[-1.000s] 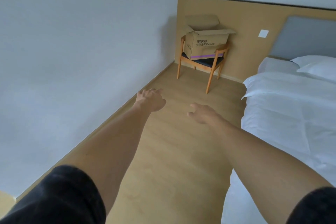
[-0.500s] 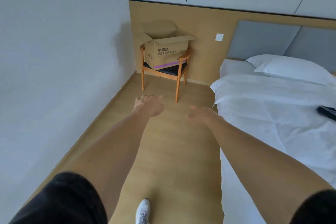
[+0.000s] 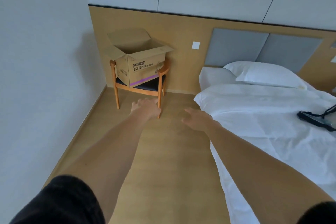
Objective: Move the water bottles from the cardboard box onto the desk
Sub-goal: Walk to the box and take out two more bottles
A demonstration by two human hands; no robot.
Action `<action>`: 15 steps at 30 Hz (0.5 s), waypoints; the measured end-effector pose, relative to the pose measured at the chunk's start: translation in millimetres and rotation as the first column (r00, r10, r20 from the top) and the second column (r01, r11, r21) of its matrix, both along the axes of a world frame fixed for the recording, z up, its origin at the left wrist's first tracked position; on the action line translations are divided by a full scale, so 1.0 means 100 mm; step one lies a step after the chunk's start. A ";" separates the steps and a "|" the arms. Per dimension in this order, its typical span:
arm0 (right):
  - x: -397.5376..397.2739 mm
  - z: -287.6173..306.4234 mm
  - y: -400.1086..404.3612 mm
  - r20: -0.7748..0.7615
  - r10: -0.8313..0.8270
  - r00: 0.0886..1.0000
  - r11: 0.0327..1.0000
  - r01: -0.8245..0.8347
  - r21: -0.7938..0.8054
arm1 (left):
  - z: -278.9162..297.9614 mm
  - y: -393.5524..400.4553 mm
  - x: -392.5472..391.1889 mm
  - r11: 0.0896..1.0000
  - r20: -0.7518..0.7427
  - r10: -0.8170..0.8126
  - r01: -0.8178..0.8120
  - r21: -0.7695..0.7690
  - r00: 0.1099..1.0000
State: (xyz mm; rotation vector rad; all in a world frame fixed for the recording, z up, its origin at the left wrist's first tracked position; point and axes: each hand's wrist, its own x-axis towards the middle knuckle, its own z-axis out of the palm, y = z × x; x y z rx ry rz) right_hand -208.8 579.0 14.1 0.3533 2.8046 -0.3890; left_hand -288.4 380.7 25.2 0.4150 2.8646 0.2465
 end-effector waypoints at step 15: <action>-1.89 -0.32 1.05 -0.004 -0.080 0.997 0.997 0.080 -0.019 | -0.28 1.08 -1.99 0.995 -0.018 -0.085 0.084 -0.056 0.996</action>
